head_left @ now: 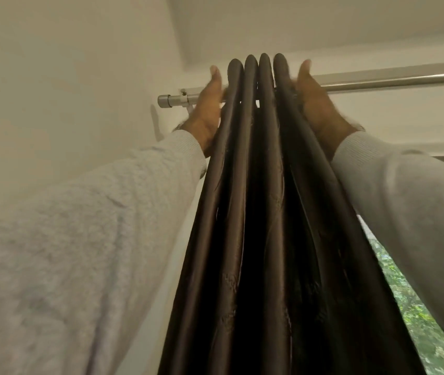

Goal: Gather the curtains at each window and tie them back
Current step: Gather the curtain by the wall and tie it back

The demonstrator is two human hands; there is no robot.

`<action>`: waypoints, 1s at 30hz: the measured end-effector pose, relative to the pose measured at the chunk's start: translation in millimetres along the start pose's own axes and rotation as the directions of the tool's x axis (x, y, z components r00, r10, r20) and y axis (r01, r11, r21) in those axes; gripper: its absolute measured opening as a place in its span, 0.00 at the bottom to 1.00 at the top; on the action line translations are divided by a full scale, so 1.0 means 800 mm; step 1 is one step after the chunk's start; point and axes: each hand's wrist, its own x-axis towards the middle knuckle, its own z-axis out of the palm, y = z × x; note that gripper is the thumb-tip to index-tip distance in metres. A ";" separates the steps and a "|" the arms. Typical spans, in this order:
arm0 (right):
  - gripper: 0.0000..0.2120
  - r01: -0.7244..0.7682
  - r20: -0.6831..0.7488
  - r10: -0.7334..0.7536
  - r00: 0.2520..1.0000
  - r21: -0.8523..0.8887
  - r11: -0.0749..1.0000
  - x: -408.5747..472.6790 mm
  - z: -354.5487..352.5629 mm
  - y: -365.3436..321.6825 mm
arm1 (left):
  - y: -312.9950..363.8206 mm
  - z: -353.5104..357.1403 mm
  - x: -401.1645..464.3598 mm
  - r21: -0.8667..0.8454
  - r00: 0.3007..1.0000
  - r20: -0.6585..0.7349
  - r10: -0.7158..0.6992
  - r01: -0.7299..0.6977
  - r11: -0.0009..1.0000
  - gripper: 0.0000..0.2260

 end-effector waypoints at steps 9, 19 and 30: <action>0.38 0.066 -0.285 -0.062 0.957 0.003 0.998 -0.015 -0.006 0.017 | -0.012 -0.016 -0.011 0.058 0.986 -0.149 0.074 -0.066 0.996 0.45; 0.43 0.000 -0.117 0.008 0.993 0.065 0.998 -0.041 0.045 0.049 | -0.025 0.004 -0.054 -0.011 0.997 0.059 0.048 -0.047 0.999 0.48; 0.39 0.027 -0.110 -0.025 0.994 0.017 0.999 -0.154 0.045 0.053 | -0.041 -0.042 -0.145 0.050 0.998 -0.007 0.065 -0.065 0.997 0.46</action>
